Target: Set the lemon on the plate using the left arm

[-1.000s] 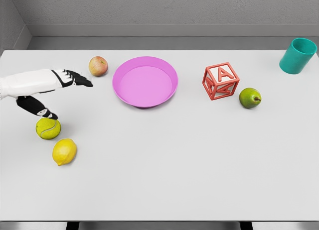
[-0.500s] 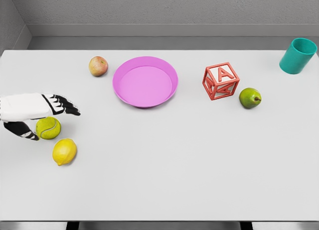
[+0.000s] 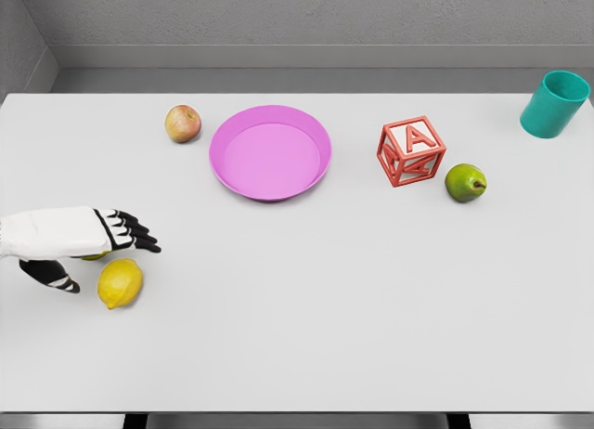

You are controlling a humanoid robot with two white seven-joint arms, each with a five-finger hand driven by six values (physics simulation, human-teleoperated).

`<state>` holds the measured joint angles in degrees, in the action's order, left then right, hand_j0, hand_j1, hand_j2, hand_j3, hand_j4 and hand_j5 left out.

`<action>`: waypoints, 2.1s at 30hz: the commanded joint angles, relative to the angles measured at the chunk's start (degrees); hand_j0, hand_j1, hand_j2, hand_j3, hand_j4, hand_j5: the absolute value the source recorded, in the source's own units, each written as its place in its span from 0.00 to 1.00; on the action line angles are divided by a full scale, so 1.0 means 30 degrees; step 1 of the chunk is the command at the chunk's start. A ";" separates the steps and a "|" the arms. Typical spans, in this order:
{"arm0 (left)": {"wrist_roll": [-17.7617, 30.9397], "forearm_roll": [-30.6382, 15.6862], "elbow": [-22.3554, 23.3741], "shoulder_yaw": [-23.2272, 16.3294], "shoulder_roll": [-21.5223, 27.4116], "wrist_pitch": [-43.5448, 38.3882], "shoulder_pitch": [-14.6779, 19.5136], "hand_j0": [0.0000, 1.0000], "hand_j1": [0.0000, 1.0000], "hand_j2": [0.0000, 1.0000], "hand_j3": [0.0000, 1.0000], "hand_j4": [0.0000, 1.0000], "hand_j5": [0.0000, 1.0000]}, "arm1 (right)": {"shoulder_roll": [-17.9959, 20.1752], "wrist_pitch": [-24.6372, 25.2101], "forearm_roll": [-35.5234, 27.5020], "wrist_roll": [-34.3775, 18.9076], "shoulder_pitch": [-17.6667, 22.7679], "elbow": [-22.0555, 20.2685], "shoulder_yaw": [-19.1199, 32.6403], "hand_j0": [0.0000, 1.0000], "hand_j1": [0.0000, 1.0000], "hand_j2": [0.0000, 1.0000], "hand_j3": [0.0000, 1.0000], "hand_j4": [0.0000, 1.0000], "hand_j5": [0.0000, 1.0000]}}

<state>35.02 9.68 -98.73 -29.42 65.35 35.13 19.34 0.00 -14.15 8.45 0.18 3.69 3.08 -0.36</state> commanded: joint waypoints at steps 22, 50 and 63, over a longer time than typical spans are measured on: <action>-0.0007 0.2370 0.1095 -0.0096 -0.1450 -0.0045 -0.0059 1.00 1.00 1.00 1.00 1.00 1.00 | 0.0001 -0.0001 -0.0004 -0.0002 0.0000 -0.0001 0.0004 1.00 1.00 1.00 1.00 1.00 1.00; -0.0007 0.3776 0.0831 0.0021 -0.1831 -0.0045 -0.0527 1.00 1.00 1.00 1.00 1.00 1.00 | 0.0001 -0.0001 -0.0004 -0.0002 0.0000 -0.0001 0.0004 1.00 1.00 1.00 1.00 1.00 1.00; -0.0007 0.4040 0.0831 0.0021 -0.1860 -0.0045 -0.0527 1.00 1.00 1.00 1.00 1.00 1.00 | 0.0001 -0.0001 -0.0004 -0.0002 0.0000 -0.0001 0.0004 1.00 1.00 1.00 1.00 1.00 1.00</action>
<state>35.02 22.05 -96.27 -29.31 59.74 35.13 17.75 0.00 -14.15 8.45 0.18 3.69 3.08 -0.36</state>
